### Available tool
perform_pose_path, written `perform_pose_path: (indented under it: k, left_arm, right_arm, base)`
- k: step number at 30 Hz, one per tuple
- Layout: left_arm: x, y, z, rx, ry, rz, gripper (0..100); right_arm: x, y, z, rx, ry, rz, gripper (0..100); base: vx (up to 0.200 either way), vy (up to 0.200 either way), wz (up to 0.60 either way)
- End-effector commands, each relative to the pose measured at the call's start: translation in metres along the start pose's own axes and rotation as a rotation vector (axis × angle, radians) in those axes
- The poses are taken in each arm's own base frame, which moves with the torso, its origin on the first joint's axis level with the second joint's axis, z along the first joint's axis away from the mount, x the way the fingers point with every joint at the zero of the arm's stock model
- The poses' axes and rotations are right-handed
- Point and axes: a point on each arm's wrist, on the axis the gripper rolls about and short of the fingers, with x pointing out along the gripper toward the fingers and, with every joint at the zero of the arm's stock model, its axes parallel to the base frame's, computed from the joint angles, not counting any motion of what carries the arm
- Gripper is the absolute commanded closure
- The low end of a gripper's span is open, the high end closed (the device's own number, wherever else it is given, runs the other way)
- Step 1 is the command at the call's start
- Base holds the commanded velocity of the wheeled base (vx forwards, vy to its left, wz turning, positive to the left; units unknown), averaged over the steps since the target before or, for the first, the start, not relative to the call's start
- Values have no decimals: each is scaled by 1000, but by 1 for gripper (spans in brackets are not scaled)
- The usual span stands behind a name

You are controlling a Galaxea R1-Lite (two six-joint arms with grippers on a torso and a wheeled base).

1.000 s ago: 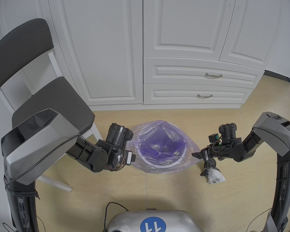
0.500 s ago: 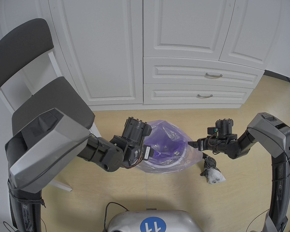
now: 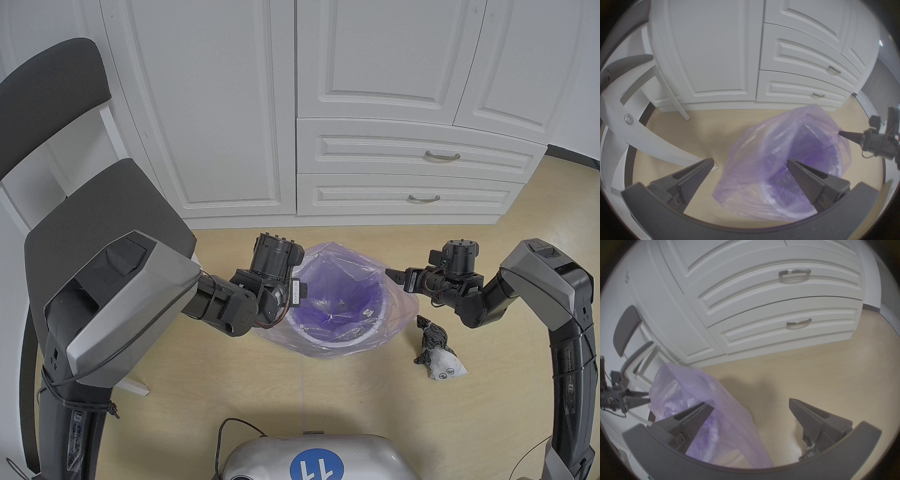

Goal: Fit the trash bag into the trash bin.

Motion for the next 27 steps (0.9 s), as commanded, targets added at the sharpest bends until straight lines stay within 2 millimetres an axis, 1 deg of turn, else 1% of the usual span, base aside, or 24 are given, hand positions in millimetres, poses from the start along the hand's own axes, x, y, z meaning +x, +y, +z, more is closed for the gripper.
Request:
perform_pose_path:
  k: [1,4,7,8,11,12,14,17,22,24,25,27]
  left_arm:
    - [16,13,4,-82,-36,62,0]
    - [26,17,1,-100,-46,81,0]
    - [33,15,0,-111,-67,77,0]
    - [40,13,-1,-120,-83,75,0]
    - [53,11,-3,-127,-105,101,0]
    - [53,11,-3,-127,-105,101,0]
    - [70,10,0,-149,-146,130,0]
    - [82,13,6,-174,-184,141,0]
    - [89,15,13,-194,-212,143,0]
    - [91,15,12,-193,-210,143,0]
    - [97,16,3,-185,-196,147,0]
    - [98,16,2,-185,-195,148,0]
  right_arm:
    - [13,-1,-8,32,-47,15,0]
    - [18,-4,-14,34,-60,17,0]
    - [21,-5,-17,35,-59,17,0]
    - [22,-6,-17,37,-63,18,0]
    - [22,-8,-15,47,-68,15,0]
    - [22,-8,-15,47,-68,15,0]
    - [25,-10,-16,60,-72,15,0]
    - [32,-13,-21,89,-77,16,0]
    - [43,-20,-24,161,-99,18,0]
    - [44,-20,-24,172,-102,18,0]
    - [47,-21,-27,196,-100,20,0]
    - [49,-21,-31,202,-98,21,0]
  base:
    - [0,0,0]
    - [0,0,0]
    - [0,0,0]
    - [0,0,0]
    - [0,0,0]
    - [0,0,0]
    - [0,0,0]
    - [0,0,0]
    - [0,0,0]
    - [0,0,0]
    - [0,0,0]
    - [0,0,0]
